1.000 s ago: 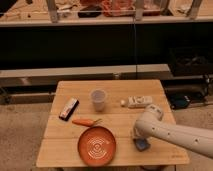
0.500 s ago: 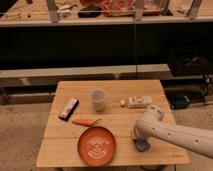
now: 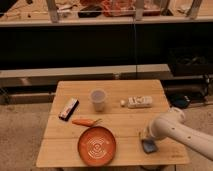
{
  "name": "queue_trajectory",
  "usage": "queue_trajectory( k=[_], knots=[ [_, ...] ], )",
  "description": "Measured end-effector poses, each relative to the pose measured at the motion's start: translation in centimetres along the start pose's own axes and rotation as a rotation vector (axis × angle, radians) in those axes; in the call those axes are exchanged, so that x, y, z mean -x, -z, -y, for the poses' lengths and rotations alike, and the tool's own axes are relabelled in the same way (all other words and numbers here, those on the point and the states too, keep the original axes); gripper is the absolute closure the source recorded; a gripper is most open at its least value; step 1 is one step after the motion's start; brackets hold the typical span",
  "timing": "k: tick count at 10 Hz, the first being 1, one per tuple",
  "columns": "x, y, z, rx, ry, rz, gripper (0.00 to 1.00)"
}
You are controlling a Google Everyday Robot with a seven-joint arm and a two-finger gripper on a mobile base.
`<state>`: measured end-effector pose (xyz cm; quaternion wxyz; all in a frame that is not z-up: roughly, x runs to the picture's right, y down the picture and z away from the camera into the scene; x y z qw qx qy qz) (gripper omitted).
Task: Wipe the white sponge on the table
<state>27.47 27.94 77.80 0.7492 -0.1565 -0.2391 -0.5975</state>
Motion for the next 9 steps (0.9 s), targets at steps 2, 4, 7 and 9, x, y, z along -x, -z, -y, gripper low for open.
queue_trajectory(
  k=[2, 4, 7, 9],
  knots=[
    [-0.6, 0.8, -2.3, -0.035, -0.074, 0.001, 0.98],
    [-1.9, 1.1, -2.9, -0.027, -0.134, -0.006, 0.94],
    [-4.7, 1.5, -1.1, 0.016, -0.123, -0.030, 0.94],
    [-5.6, 1.8, 0.0, 0.040, -0.103, -0.037, 0.94]
  ],
)
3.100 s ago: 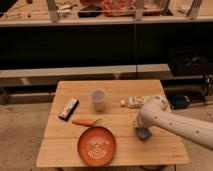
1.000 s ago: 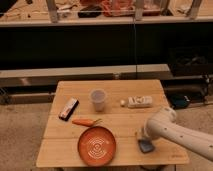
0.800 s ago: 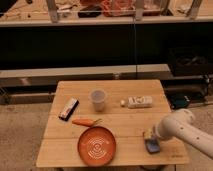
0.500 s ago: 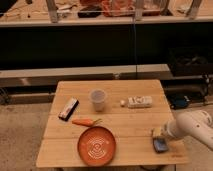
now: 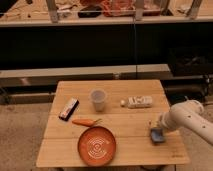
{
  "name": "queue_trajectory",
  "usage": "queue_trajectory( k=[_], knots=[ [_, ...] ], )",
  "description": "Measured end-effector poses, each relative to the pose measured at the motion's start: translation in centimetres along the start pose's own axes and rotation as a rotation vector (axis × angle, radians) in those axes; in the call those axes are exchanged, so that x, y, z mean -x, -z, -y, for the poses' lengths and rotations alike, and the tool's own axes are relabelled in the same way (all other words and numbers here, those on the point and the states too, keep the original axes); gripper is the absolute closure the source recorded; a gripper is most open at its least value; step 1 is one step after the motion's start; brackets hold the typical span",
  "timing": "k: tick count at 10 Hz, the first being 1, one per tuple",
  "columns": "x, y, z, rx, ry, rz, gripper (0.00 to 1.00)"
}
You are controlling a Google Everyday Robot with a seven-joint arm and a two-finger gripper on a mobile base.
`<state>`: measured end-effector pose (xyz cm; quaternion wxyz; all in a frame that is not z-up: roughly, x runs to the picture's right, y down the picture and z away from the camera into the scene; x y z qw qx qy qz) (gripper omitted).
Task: Wipe the white sponge on the table
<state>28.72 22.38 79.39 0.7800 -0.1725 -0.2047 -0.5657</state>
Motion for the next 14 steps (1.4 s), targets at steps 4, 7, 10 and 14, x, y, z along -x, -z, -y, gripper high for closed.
queue_trajectory(
  k=[4, 7, 10, 14],
  knots=[
    [-0.7, -0.2, 2.4, 0.038, 0.050, -0.002, 0.94],
    [-0.2, -0.8, 5.2, 0.051, 0.105, 0.005, 0.94],
    [1.1, -1.1, 7.7, 0.068, 0.170, 0.005, 0.94],
    [3.4, -2.1, 9.2, 0.094, 0.238, 0.024, 0.94]
  ],
)
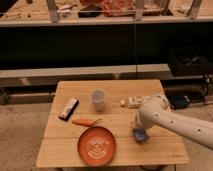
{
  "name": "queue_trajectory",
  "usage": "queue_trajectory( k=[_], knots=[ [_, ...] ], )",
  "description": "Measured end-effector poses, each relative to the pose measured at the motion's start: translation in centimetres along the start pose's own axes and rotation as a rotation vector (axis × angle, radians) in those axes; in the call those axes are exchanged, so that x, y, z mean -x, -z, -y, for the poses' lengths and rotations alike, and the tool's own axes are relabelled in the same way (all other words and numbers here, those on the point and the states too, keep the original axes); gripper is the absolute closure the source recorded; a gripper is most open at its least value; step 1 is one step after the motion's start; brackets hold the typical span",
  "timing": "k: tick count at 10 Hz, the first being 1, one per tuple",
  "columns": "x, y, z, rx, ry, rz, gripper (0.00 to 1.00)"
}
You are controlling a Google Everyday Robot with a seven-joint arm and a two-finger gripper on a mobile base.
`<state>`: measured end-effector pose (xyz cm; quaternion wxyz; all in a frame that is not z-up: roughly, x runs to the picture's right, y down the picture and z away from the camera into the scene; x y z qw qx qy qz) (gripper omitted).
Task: Wipe the white sponge on the table
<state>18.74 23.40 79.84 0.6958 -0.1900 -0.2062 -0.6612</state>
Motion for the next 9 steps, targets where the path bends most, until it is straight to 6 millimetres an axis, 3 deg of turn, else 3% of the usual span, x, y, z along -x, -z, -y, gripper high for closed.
queue_trajectory(
  k=[3, 9],
  knots=[
    [1.4, -0.7, 0.2, 0.005, 0.016, 0.018, 0.94],
    [6.7, -1.3, -1.4, -0.018, 0.027, 0.046, 0.94]
  ],
)
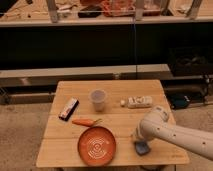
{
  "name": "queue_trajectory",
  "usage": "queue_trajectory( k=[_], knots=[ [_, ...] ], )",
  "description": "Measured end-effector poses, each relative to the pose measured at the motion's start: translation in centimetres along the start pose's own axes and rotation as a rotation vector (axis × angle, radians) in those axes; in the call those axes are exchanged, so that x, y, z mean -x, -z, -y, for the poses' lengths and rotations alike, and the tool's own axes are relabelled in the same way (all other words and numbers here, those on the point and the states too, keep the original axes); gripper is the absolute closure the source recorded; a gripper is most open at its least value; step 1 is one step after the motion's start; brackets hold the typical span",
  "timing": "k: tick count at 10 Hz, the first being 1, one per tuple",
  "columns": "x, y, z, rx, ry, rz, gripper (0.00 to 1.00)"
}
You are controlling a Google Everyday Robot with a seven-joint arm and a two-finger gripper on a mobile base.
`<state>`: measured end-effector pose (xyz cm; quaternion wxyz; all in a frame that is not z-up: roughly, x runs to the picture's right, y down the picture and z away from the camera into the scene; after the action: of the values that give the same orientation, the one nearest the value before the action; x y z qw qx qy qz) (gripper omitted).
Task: Wipe the white sponge on the table
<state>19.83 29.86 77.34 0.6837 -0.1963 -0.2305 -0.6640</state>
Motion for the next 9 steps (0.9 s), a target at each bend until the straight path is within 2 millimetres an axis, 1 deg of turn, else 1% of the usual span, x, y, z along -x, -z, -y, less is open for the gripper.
queue_trajectory(
  k=[1, 3, 7, 8, 9],
  knots=[
    [0.8, -0.1, -0.7, -0.030, 0.000, -0.008, 0.89],
    [1.4, -0.1, -1.6, -0.037, -0.009, -0.006, 0.89],
    [1.5, 0.0, -1.7, -0.034, -0.011, -0.002, 0.89],
    [1.5, 0.2, -2.2, -0.037, -0.032, -0.009, 0.89],
    [1.5, 0.5, -3.4, -0.028, -0.061, -0.018, 0.89]
  ],
)
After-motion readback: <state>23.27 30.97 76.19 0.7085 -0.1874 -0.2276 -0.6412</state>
